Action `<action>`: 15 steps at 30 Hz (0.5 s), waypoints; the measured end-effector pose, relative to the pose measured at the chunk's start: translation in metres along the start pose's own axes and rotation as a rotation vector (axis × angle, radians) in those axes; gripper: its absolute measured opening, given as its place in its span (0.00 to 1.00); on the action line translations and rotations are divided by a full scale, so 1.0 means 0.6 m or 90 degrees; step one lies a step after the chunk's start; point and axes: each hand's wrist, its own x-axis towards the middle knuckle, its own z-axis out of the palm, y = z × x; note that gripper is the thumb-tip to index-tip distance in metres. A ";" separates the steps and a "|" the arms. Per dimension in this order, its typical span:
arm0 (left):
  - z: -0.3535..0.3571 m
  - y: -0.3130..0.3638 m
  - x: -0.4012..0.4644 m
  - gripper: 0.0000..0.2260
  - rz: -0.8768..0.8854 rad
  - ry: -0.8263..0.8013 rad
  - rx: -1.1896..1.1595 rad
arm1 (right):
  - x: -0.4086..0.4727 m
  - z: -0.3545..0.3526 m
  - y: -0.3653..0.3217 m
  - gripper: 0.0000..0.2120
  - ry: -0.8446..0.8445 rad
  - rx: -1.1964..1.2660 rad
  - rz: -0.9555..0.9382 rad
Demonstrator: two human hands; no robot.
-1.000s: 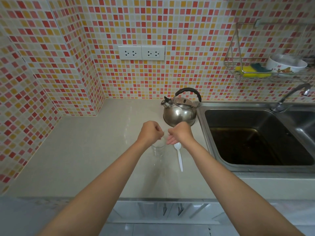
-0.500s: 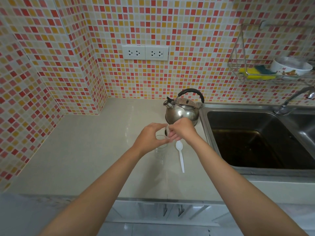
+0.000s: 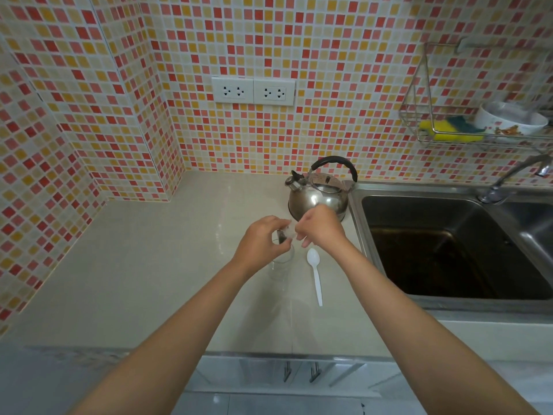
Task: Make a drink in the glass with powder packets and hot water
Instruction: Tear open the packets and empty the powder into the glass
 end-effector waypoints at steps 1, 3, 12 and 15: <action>0.001 -0.001 0.002 0.18 0.000 0.002 -0.001 | 0.002 0.001 0.000 0.07 0.010 -0.004 -0.002; 0.003 -0.005 0.005 0.18 -0.007 0.005 -0.012 | 0.008 0.000 0.006 0.07 0.018 0.017 -0.005; -0.007 -0.039 0.011 0.20 -0.097 0.001 -0.051 | 0.052 0.029 0.146 0.06 0.052 0.069 0.150; -0.008 -0.046 0.007 0.20 -0.099 -0.010 -0.059 | 0.047 0.076 0.200 0.11 0.025 -0.102 0.184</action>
